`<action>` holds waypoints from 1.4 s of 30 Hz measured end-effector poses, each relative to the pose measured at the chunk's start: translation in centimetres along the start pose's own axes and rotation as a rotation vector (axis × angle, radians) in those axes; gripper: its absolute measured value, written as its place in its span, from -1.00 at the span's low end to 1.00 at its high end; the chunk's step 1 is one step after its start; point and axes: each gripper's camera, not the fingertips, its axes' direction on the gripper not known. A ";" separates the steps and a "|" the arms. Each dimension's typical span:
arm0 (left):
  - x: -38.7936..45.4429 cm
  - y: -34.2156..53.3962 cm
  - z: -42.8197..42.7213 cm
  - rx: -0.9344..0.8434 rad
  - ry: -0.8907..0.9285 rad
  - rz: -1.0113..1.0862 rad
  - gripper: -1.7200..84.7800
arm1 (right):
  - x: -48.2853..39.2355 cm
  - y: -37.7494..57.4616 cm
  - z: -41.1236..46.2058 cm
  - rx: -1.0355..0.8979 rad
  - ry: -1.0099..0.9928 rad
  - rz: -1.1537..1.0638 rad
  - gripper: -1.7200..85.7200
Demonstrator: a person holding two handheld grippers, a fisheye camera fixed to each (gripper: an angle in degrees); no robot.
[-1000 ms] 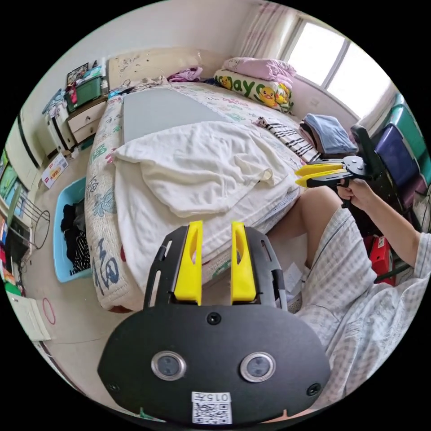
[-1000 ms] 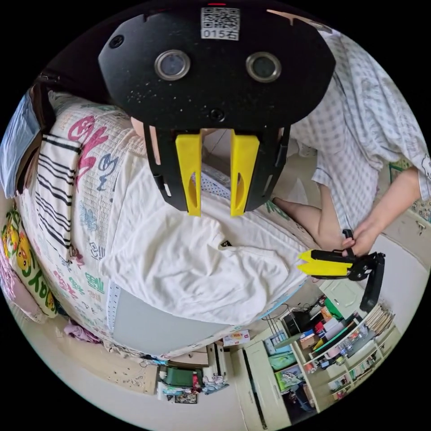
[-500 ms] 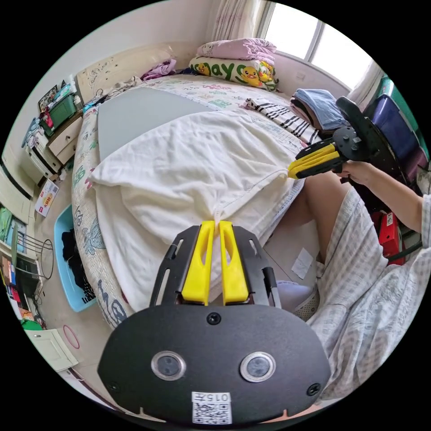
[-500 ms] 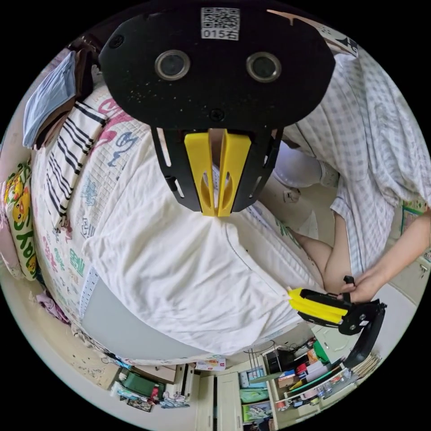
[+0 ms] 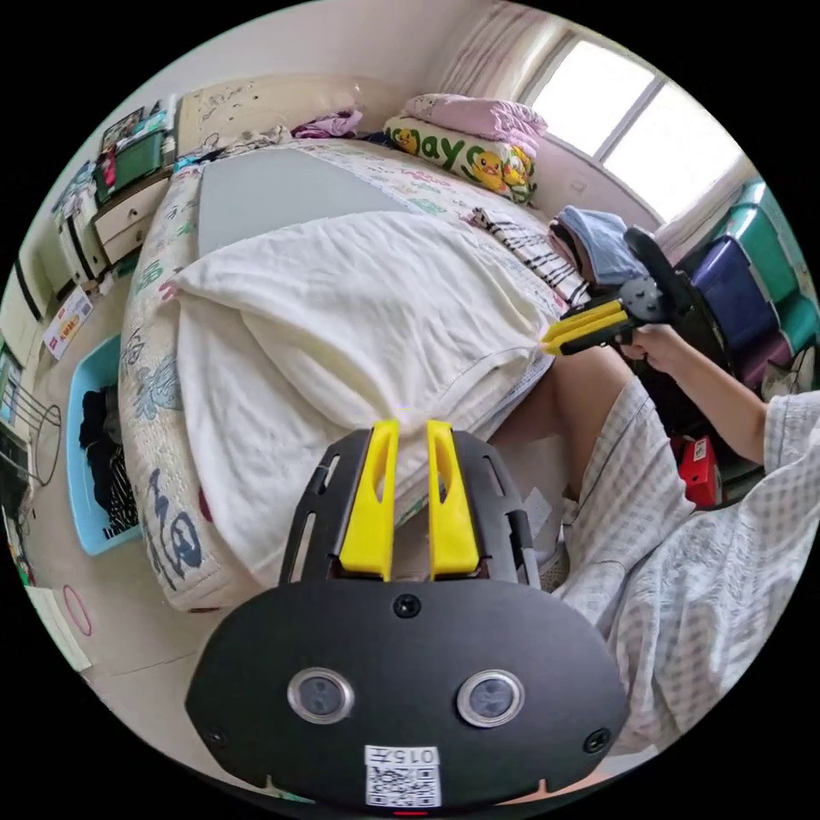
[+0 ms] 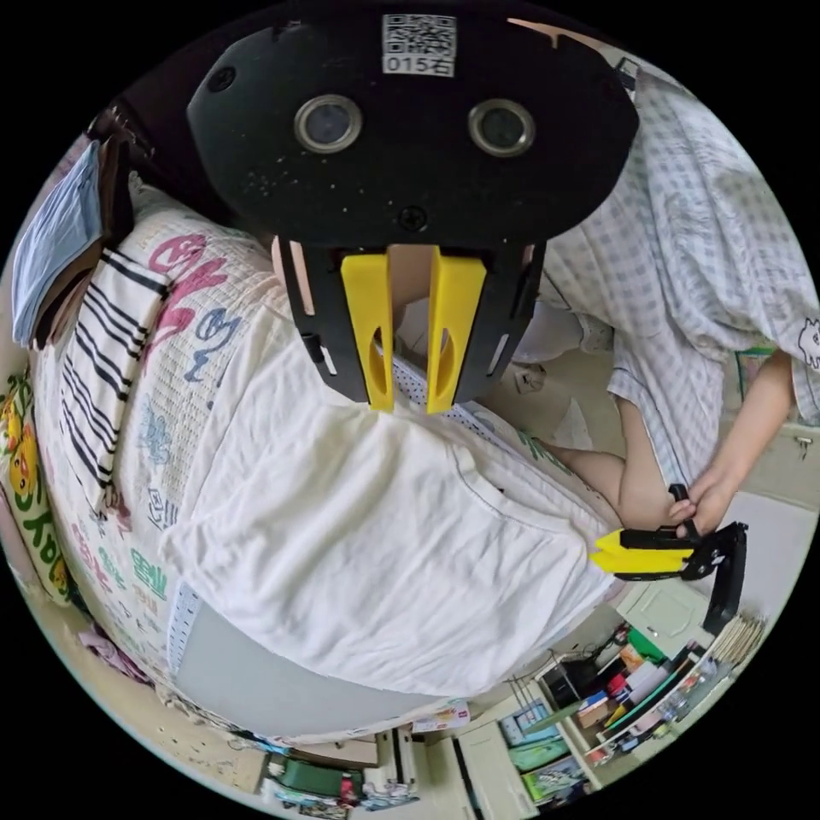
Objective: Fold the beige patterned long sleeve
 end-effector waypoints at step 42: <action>-27.8 -19.5 7.0 0.113 -0.037 -0.544 -0.84 | -40.1 -24.5 10.6 0.157 -0.240 -0.204 -0.96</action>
